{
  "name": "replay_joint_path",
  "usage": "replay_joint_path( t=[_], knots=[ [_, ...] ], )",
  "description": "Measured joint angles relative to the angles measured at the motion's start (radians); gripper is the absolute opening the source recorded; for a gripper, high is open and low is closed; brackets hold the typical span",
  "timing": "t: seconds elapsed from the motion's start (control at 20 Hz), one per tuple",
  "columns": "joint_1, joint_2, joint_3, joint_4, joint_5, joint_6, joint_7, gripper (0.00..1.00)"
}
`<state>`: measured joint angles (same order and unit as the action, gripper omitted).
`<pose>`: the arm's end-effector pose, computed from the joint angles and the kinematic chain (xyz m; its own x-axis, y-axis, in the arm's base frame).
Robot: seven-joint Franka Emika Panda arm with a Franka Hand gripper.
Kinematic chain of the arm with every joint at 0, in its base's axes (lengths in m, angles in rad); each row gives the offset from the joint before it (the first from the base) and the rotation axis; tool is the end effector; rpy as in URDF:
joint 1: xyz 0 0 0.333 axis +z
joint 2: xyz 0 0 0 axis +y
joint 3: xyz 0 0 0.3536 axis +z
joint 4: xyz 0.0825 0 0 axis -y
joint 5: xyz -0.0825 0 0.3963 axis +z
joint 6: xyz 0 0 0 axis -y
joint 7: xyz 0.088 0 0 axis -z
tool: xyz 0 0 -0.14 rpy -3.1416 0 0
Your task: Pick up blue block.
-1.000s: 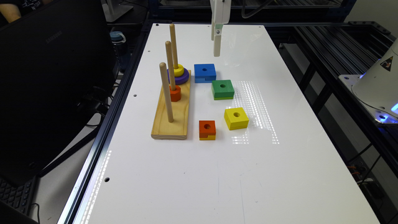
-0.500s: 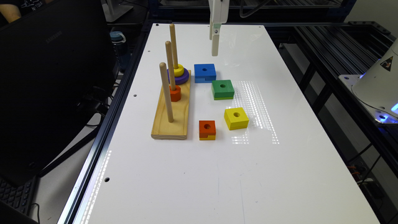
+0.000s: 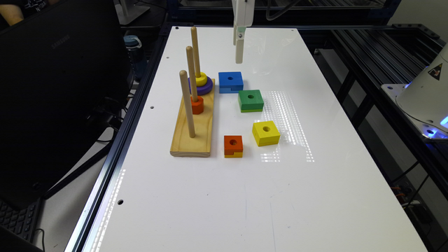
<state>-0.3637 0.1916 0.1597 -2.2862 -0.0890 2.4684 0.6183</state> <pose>0.5329 -0.1114 0.2636 0.7281 -0.6854 0.0088 -0.6854 -0.7278 0.0241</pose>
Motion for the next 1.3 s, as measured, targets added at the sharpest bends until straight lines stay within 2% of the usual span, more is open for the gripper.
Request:
replay_joint_path(
  t=[0.2,0.55,0.8,1.3],
  knots=[
    [-0.001,0.036,-0.001,0.001,-0.0114,0.038,0.007,1.00],
    [0.000,0.042,-0.001,0.003,-0.0130,0.040,0.007,1.00],
    [0.000,0.101,-0.007,0.003,-0.0228,0.096,0.009,1.00],
    [0.001,0.115,-0.008,0.005,-0.0238,0.106,0.009,1.00]
  ],
)
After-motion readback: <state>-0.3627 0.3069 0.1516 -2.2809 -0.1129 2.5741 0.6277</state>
